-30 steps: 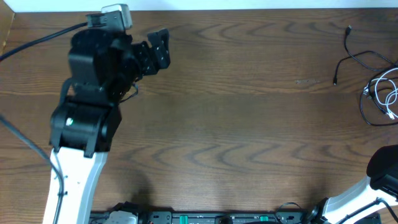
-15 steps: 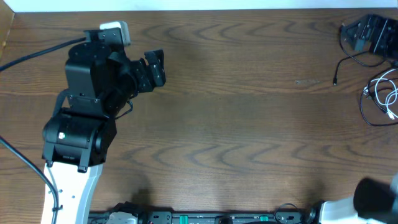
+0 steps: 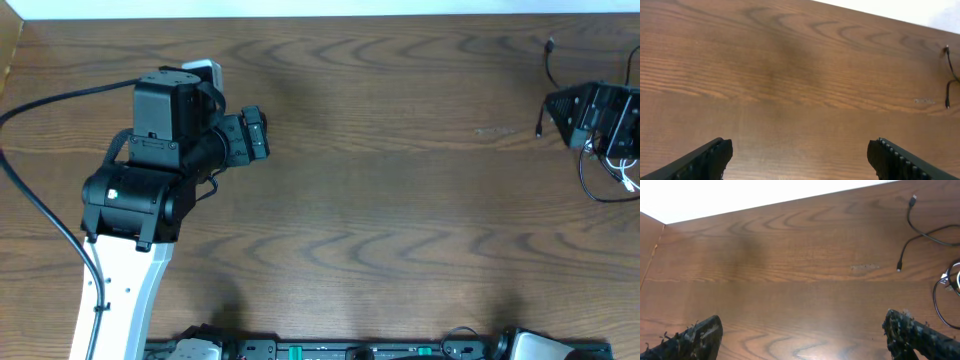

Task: Untangle cables

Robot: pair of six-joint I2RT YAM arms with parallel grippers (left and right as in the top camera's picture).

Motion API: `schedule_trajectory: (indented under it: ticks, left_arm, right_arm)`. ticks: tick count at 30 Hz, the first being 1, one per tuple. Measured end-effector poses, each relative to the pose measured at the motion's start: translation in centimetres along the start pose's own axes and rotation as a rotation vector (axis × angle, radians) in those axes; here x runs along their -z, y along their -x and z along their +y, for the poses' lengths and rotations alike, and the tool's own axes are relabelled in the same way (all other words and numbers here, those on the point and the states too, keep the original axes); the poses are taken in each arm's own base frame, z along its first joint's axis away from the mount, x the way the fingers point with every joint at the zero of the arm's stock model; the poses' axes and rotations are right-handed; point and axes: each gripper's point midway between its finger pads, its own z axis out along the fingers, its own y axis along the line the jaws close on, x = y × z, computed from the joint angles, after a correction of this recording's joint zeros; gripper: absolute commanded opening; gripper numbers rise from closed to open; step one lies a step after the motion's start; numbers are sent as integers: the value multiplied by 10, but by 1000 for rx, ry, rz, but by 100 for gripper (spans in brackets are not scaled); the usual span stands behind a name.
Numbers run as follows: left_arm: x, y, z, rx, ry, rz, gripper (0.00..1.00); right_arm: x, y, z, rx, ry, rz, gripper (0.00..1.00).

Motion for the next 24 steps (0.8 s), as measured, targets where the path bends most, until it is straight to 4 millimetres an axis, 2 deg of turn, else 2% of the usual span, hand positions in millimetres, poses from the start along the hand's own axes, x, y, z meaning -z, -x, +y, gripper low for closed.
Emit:
schedule_trajectory:
  ticks: [12,17,20,24]
  left_arm:
    - [0,0,0,0,0,1,92]
    - [0,0,0,0,1,2,92]
    - [0,0,0,0,1,2,92]
    - [0,0,0,0,0,1,92]
  right_arm:
    - [5,-8,0,104,-15,17,99]
    - [-3,13,-3,170,-37,-70,99]
    - [-15,23,6,226,-28,-153,99]
    - [-30,24,27,329,5,-295,99]
